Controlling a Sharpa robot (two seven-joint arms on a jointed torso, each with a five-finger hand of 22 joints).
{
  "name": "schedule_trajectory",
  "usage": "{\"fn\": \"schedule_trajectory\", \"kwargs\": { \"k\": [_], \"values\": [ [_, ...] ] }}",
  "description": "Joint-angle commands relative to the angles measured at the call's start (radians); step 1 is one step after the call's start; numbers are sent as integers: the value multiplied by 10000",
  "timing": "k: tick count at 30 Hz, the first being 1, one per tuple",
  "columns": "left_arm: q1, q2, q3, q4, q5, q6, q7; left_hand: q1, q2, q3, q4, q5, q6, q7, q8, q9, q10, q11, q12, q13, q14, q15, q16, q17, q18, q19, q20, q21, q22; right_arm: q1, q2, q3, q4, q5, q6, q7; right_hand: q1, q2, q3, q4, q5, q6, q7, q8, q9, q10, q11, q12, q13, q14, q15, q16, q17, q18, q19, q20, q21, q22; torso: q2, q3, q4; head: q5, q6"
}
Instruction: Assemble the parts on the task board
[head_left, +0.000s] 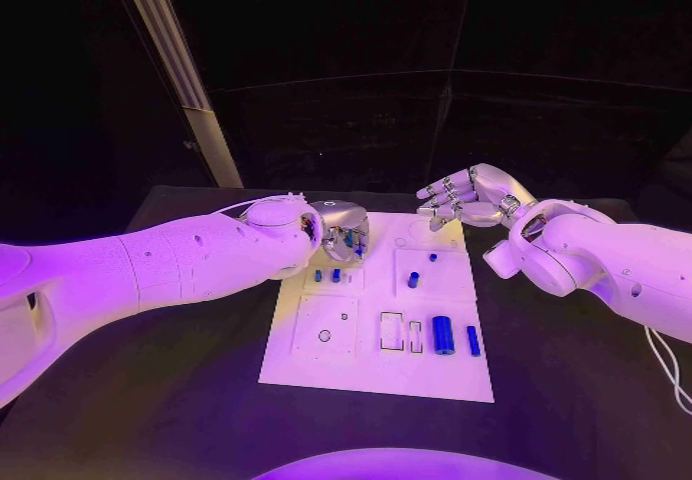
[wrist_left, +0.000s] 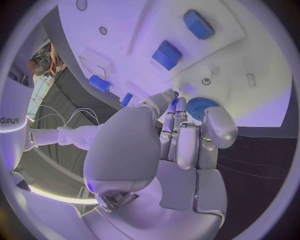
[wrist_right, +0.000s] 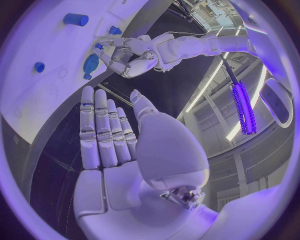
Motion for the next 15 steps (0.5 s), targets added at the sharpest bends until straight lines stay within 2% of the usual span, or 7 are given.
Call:
{"fn": "schedule_trajectory", "kwargs": {
  "k": [1, 6, 10, 15],
  "values": [
    [25, -155, 116, 205, 122, -431, 237, -94, -20, 78, -39, 35, 86, 14, -76, 14, 117, -68, -84, 2, 275, -73, 46, -13, -108, 77, -6, 39, 19, 18, -6, 7, 6, -5, -25, 122, -7, 94, 21, -46, 66, -93, -7, 62, 9, -51, 19, 41, -14, -48, 14, 59, -11, 31, 58, 43, -63, -12, -5, 0, 11, 0, 16],
    [36, -483, 289, 536, 138, -510, 223, -115, -38, 95, -59, 33, 97, 14, -92, 14, 135, -69, -112, 3, 275, -73, 47, -17, -110, 78, -6, 47, 31, 18, -14, 7, 1, -5, -27, 124, -7, 94, 21, -46, 66, -93, -7, 62, 9, -51, 19, 41, -14, -48, 14, 59, -11, 31, 58, 43, -63, -12, -8, 3, 24, 21, 27],
    [48, -776, 348, 732, 298, -395, 160, -150, -62, 109, -80, 29, 116, 11, -110, 16, 164, -70, -144, 6, 275, -72, 49, -19, -112, 78, -6, 50, 40, 17, -20, 6, -4, -5, -26, 122, -7, 94, 21, -46, 66, -93, -7, 62, 9, -51, 19, 41, -14, -48, 14, 59, -11, 31, 58, 43, -63, -12, -1, 1, 11, 36, 44],
    [69, -1079, 366, 826, 585, -153, 154, -224, -108, 114, -98, 22, 121, 9, -152, 13, 185, -68, -205, 6, 270, -68, 41, -46, -110, 69, -4, 39, 39, 17, -29, 6, -9, -5, -30, 114, -7, 94, 21, -46, 66, -93, -7, 62, 9, -51, 19, 41, -14, -48, 14, 59, -11, 31, 58, 43, -63, -12, 0, 6, -5, 44, 33]
  ]
}}
